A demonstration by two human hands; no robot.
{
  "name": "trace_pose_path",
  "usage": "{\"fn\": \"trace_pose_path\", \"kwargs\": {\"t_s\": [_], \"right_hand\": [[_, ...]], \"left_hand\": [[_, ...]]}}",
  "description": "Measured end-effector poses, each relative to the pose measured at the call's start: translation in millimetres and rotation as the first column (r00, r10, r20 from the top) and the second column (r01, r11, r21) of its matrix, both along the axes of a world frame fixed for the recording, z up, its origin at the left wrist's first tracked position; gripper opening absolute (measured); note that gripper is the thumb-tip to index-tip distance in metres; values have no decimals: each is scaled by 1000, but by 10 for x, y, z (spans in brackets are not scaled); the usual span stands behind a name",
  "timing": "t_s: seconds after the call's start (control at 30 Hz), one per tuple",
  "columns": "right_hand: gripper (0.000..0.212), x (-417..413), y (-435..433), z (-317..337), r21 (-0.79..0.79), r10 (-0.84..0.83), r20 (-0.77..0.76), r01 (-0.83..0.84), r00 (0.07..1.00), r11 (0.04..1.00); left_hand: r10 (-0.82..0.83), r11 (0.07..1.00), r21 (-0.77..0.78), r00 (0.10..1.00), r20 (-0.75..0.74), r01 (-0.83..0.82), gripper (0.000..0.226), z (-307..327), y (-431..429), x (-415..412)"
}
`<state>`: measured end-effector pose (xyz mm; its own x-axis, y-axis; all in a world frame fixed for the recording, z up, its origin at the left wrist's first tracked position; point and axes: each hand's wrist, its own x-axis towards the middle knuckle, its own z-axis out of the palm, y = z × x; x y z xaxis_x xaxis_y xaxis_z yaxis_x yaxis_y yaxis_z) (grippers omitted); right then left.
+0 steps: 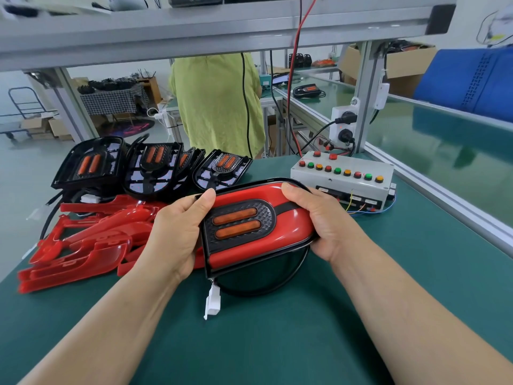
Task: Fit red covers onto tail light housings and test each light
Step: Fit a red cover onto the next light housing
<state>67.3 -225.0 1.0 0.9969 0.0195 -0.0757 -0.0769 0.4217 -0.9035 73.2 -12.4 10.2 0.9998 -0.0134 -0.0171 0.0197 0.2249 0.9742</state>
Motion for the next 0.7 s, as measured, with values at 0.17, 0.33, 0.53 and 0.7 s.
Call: {"fn": "trace_pose_path", "kwargs": {"t_s": [0.17, 0.33, 0.53, 0.7], "right_hand": [[35, 1, 2, -1, -3, 13, 14, -13, 1000, 1000], [39, 43, -26, 2, 41, -60, -46, 62, 997, 997], [61, 60, -35, 11, 46, -117, -85, 121, 989, 992], [63, 67, -46, 9, 37, -138, -88, 142, 986, 989]], "left_hand": [[18, 1000, -9, 1000, -21, -19, 31, 11, -12, -16], [4, 999, -42, 999, -36, -6, 31, -2, -14, -24], [-27, 997, -79, 998, -51, 23, 34, -7, -23, -43], [-26, 996, -81, 998, -49, 22, 35, -4, -34, -49]]}}
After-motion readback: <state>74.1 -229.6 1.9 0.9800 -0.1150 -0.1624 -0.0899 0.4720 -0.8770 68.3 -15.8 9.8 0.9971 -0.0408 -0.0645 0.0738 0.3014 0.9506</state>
